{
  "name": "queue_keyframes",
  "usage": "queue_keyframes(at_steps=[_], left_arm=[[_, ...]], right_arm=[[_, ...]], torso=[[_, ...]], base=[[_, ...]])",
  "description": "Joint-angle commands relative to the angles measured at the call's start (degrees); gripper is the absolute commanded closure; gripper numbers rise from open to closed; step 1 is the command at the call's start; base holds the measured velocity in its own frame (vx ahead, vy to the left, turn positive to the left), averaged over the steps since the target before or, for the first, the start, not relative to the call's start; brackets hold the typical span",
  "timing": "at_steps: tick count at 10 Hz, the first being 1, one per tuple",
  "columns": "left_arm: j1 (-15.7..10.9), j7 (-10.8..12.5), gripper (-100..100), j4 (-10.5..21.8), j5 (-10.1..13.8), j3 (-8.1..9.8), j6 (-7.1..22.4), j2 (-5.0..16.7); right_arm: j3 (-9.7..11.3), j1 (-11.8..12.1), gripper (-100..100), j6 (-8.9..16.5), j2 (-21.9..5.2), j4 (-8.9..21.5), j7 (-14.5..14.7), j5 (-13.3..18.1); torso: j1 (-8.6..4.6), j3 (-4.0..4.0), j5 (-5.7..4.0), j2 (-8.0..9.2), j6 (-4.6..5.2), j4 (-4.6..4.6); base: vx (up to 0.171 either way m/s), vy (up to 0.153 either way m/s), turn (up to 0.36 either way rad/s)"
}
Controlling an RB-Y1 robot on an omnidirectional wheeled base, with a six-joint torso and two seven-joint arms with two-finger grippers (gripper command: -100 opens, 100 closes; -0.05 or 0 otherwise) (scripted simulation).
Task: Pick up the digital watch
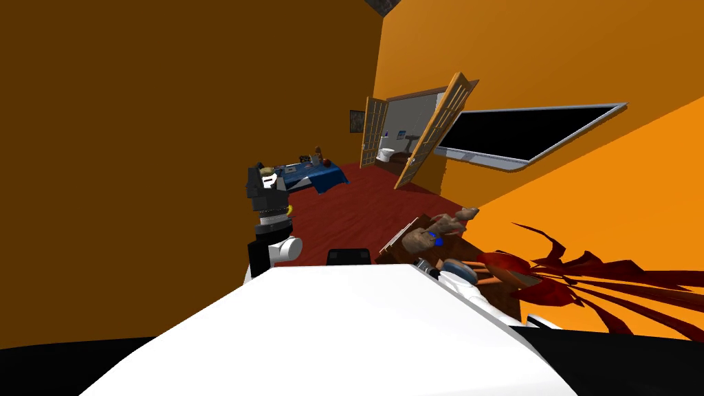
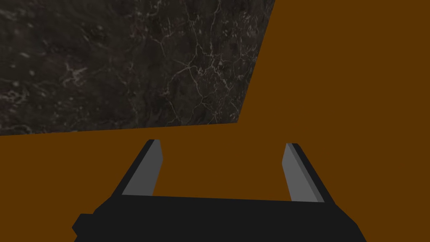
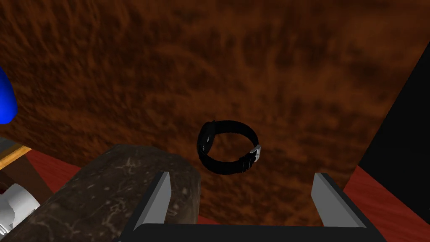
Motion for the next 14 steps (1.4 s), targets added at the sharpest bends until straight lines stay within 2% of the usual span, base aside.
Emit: queue_keyframes(at_steps=[1, 2, 3, 4, 5, 6, 9, 10, 11, 14], left_arm=[[0.00, 0.00, 0, 0.00, 0.00, 0.00, 0.00, 0.00], [0.00, 0.00, 0, 0.00, 0.00, 0.00, 0.00, 0.00], [0.00, 0.00, 0, 0.00, 0.00, 0.00, 0.00, 0.00], [0.00, 0.00, 0, 0.00, 0.00, 0.00, 0.00, 0.00], [0.00, 0.00, 0, 0.00, 0.00, 0.00, 0.00, 0.00], [0.00, 0.00, 0, 0.00, 0.00, 0.00, 0.00, 0.00], [0.00, 0.00, 0, 0.00, 0.00, 0.01, 0.00, 0.01], [0.00, 0.00, 0, 0.00, 0.00, 0.01, 0.00, 0.01], [0.00, 0.00, 0, 0.00, 0.00, 0.01, 0.00, 0.00], [0.00, 0.00, 0, 0.00, 0.00, 0.00, 0.00, 0.00]], right_arm=[[1.78, -0.31, -100, 0.88, -0.55, 1.49, 1.08, 0.15], [3.10, -0.59, -100, 1.21, -0.62, 3.24, 2.29, 0.31], [3.57, -0.70, -100, 1.32, -0.59, 3.86, 2.70, 0.35], [2.67, -0.47, -100, 1.12, -0.16, 3.53, 2.73, 0.47], [2.79, -0.47, 0, 1.17, -0.24, 3.57, 2.80, 0.45], [2.79, -0.94, -100, 2.13, 1.45, 4.31, 3.02, 0.72], [2.83, -1.87, -100, 4.06, 4.81, 5.80, 3.46, 1.25], [2.25, -1.83, -100, 3.20, 4.58, 6.24, 3.76, 1.36], [2.20, -1.88, 100, 3.25, 4.71, 6.36, 3.85, 1.40], [2.21, -1.86, 100, 3.23, 4.69, 6.34, 3.84, 1.39]], torso=[[0.00, 0.00, 0.00, 0.00, 0.00, 0.00], [0.01, 0.00, -0.01, 0.00, 0.00, 0.00], [0.04, 0.00, -0.01, 0.00, 0.01, 0.00], [0.05, 0.00, 0.01, 0.00, 0.02, 0.00], [0.03, 0.02, 0.00, 0.04, 0.03, 0.00], [0.01, 0.04, 0.00, 0.07, 0.03, 0.01], [-0.34, 0.08, -0.09, 0.14, 0.03, 0.03], [-0.36, 0.07, -0.09, 0.13, 0.03, 0.03], [-0.20, 0.06, -0.06, 0.11, 0.04, 0.02], [-0.02, 0.05, -0.01, 0.09, 0.03, 0.02]], base=[[0.020, 0.004, 0.144], [0.023, 0.013, 0.157], [0.025, 0.013, 0.104], [0.011, 0.003, 0.013], [0.000, 0.000, 0.000], [-0.003, -0.049, 0.045], [-0.012, -0.093, 0.058], [-0.004, -0.043, 0.014], [-0.001, -0.008, -0.002], [0.000, 0.000, 0.000]])
